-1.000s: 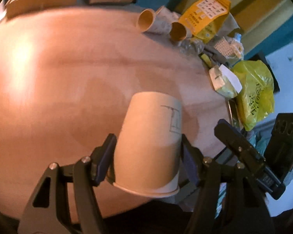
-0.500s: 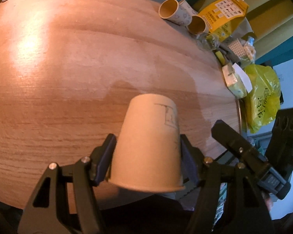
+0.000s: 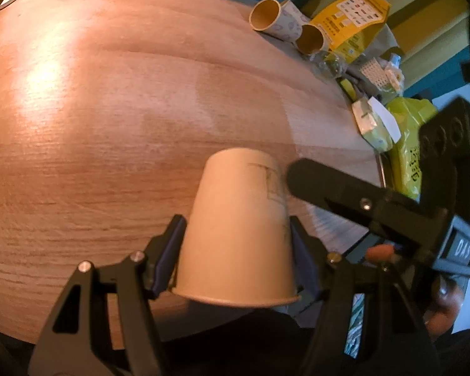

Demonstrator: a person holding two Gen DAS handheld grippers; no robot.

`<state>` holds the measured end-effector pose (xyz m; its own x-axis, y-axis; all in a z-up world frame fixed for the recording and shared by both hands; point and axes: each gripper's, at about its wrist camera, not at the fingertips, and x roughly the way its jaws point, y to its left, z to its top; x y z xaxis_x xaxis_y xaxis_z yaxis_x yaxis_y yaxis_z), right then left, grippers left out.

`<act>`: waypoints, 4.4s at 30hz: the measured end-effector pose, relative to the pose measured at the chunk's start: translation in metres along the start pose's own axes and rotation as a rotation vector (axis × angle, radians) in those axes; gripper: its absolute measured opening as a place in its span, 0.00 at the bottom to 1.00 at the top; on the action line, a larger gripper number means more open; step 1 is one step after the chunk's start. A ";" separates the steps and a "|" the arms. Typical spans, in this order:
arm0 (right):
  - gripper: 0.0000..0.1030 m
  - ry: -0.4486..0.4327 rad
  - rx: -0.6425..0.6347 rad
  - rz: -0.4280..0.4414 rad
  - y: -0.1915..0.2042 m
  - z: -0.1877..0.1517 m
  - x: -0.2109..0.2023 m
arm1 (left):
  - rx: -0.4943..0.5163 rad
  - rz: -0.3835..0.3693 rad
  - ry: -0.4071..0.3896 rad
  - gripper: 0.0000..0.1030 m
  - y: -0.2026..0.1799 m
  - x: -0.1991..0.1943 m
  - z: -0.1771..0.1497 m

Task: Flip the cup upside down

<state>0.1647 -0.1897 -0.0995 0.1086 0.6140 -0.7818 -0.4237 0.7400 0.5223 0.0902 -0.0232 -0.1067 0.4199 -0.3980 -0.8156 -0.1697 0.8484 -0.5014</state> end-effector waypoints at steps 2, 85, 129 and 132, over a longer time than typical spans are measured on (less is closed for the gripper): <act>0.88 0.025 0.008 0.021 0.003 0.001 0.007 | 0.020 -0.004 -0.011 0.65 0.000 -0.002 -0.001; 0.61 -0.772 -0.620 -0.615 0.055 -0.131 0.010 | 0.100 0.152 -0.314 0.78 0.055 -0.073 -0.052; 0.70 -0.676 -0.307 -0.412 0.079 -0.115 -0.131 | 0.323 0.236 -0.647 0.99 -0.047 -0.176 -0.075; 0.70 -0.681 -0.310 -0.406 0.079 -0.113 -0.134 | 0.328 0.237 -0.653 0.99 -0.050 -0.178 -0.073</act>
<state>0.0150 -0.2448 0.0074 0.7805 0.4218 -0.4614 -0.4512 0.8909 0.0512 -0.0410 -0.0208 0.0424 0.8639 0.0078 -0.5036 -0.0904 0.9860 -0.1399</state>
